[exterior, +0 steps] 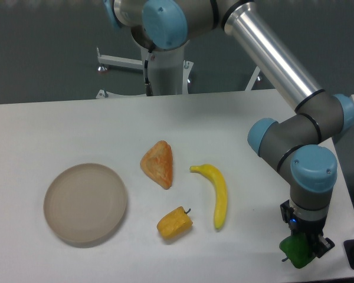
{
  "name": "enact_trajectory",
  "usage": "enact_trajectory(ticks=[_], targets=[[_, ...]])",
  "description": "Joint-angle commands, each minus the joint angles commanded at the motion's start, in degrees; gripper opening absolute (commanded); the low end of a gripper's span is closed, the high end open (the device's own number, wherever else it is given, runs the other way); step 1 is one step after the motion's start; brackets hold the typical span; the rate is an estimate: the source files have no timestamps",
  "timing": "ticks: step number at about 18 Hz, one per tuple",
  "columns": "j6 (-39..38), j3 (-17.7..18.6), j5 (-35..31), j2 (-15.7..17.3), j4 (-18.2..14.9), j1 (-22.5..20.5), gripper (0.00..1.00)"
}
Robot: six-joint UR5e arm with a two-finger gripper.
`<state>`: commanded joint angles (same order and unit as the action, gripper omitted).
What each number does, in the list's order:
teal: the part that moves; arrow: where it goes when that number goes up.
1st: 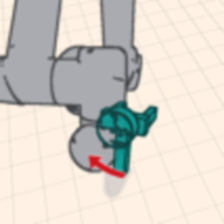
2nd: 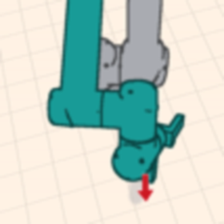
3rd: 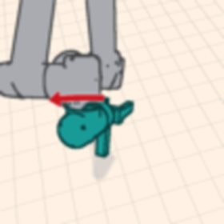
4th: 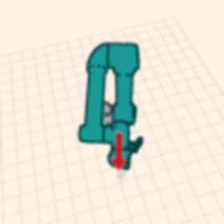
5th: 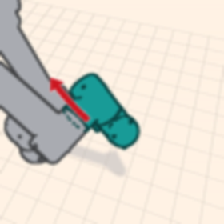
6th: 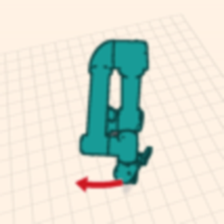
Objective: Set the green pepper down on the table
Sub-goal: 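Lift the held green pepper up from the table edge with the gripper, then carry the green pepper toward the banana and lower it onto the table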
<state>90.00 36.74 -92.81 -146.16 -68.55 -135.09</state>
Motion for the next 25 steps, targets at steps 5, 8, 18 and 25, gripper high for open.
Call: enact_trajectory(ticks=[5, 8, 18, 25], targets=[[0.2, 1.2, 0.1, 1.1, -0.2, 0.0, 0.32], [0.1, 2.9, 0.1, 2.4, -0.4, 0.0, 0.32], [1.1, 15.6, 2.9, 11.4, -1.0, -2.7, 0.32], [7.6, 30.5, 6.8, 22.2, -2.0, -7.6, 0.32]])
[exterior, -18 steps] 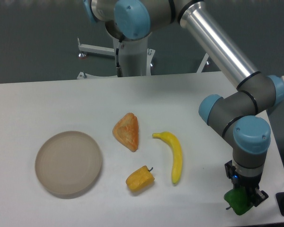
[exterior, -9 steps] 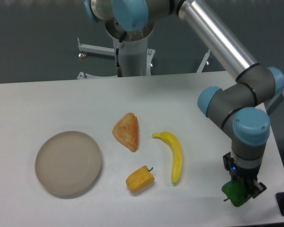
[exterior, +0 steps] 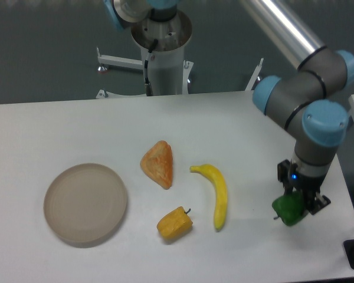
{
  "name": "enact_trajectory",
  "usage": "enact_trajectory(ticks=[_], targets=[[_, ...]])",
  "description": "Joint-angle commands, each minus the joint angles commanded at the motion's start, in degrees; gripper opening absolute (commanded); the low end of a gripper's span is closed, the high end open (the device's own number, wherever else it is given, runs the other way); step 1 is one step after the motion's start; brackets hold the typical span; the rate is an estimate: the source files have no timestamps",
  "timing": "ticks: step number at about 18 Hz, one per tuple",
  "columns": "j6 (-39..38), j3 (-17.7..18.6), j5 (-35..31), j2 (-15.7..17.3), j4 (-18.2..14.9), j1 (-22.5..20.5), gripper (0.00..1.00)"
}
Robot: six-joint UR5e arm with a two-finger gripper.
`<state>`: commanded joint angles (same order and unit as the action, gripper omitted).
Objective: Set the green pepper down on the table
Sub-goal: 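Carry the green pepper toward the banana and lower it onto the table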
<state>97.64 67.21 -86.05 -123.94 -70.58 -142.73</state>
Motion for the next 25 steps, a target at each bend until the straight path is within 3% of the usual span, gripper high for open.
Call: enact_trajectory(ticks=[7, 12, 16, 25], targets=[[4.3, 14.6, 0.3, 9.0, 0.4, -2.0, 0.32], [1.0, 22.3, 0.7, 11.2, 0.4, -2.2, 0.32], [-0.5, 25.1, 2.2, 12.0, 0.6, -2.4, 0.32], [0.4, 26.1, 7.9, 12.0, 0.8, -4.2, 0.32]])
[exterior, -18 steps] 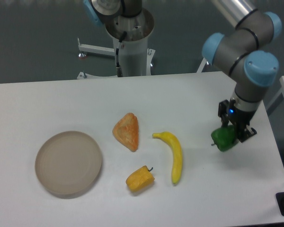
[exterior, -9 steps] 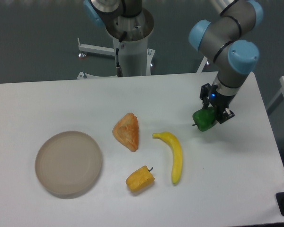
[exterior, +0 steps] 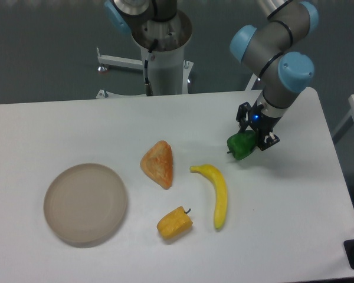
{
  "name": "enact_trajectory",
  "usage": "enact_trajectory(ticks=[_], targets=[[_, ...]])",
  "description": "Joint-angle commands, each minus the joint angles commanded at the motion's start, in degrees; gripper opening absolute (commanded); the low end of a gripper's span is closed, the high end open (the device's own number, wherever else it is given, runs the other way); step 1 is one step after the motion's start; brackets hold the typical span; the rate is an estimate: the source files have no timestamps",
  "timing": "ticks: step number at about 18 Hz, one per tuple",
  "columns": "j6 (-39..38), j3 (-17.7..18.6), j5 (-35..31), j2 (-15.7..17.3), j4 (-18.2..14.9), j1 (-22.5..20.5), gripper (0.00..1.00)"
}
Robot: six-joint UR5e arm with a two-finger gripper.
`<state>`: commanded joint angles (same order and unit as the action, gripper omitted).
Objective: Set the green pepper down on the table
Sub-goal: 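Carry the green pepper toward the banana and lower it onto the table, then open the gripper to release the green pepper on the table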
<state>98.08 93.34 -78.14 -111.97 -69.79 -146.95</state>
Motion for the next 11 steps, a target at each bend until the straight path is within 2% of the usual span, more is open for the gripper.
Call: enact_trajectory(ticks=[11], targets=[[0.2, 0.1, 0.4, -1.5, 0.2, -0.1, 0.33]])
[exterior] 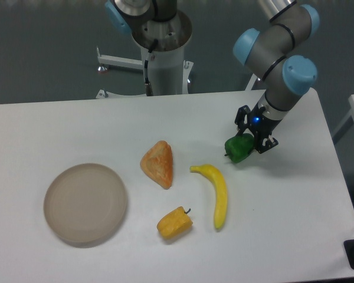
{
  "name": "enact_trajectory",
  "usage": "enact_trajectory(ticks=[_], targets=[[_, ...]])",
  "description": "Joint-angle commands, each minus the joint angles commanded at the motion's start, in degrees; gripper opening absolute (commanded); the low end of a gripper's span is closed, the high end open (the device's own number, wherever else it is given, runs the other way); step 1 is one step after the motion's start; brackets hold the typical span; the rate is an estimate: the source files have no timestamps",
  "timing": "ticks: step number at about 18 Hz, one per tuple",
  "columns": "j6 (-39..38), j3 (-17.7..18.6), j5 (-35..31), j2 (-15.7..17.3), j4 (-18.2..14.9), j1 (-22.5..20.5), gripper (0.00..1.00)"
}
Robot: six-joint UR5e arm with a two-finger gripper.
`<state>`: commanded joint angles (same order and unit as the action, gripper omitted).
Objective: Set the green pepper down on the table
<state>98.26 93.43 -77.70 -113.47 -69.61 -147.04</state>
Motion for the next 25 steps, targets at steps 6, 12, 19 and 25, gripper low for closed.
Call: enact_trajectory(ticks=[6, 12, 19, 25], targets=[[-0.1, 0.0, 0.8, -0.1, -0.1, -0.6, 0.34], [-0.1, -0.3, 0.8, -0.3, -0.1, -0.7, 0.67], [-0.1, -1.1, 0.5, -0.1, -0.3, -0.8, 0.88], [-0.1, -4.0, -0.1, -0.3, -0.7, -2.0, 0.92]])
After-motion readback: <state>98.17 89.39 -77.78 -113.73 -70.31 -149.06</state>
